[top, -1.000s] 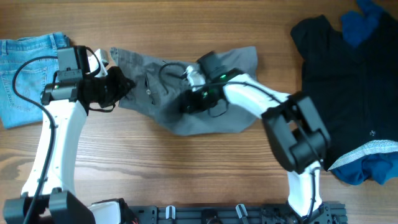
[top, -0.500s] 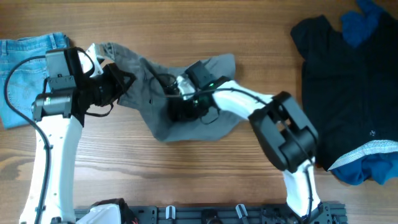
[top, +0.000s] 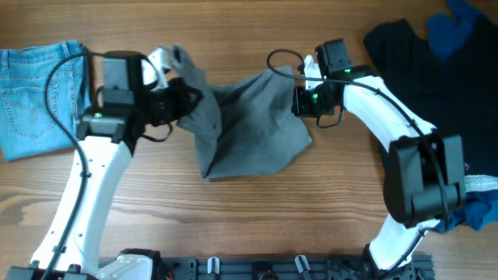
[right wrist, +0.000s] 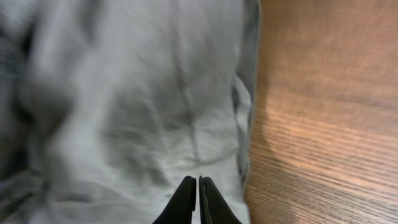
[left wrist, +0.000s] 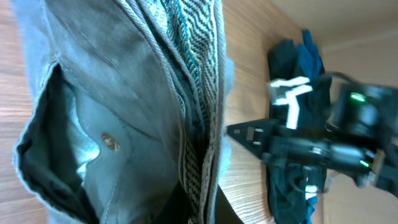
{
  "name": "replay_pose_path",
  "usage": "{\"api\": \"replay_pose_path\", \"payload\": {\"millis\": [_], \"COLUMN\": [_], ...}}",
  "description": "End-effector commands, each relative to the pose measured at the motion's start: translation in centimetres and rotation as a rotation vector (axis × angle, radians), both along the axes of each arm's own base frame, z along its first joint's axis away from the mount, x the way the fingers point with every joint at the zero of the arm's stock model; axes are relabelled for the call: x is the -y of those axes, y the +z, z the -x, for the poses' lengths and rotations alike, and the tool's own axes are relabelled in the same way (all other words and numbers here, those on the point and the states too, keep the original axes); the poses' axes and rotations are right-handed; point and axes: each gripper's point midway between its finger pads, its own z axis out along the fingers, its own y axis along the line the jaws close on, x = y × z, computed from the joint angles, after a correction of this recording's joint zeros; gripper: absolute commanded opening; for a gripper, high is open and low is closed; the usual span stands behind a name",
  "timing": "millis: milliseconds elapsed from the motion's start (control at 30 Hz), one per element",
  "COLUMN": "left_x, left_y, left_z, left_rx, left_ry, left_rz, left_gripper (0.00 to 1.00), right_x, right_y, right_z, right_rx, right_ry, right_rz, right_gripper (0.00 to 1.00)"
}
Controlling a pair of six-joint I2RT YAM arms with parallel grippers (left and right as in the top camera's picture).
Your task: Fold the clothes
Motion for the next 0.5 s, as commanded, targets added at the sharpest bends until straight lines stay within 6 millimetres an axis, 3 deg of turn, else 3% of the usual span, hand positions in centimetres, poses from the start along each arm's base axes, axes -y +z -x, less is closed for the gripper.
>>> {"api": "replay_pose_path", "payload": {"millis": [0, 100, 267, 467], "left_x": [3.3, 6.4, 12.1, 16.1], "left_y": [0.2, -1.5, -4.7, -8.1], "left_z": [-0.4, -0.4, -1.4, -2.1], "left_rx": [0.015, -0.001, -0.003, -0.015], "left_ry": [-0.018, -0.068, -0.157, -0.198], "left_rz": [-0.027, -0.048, -0.025, 0.002], "left_gripper": [0.07, 0.09, 0.11, 0.19], "right_x": [0.7, 0.8, 0.9, 1.0], "right_y": [-4.2, -5.5, -5.9, -5.9], "right_z": [1.7, 2.2, 2.6, 2.9], "right_rx": [-0.094, -0.132, -0.153, -0.167], "right_ry": [0.019, 0.019, 0.018, 0.019], "right_rz": [0.060, 0.069, 0.074, 0.077], "right_gripper": [0.09, 0.09, 0.09, 0.09]}}
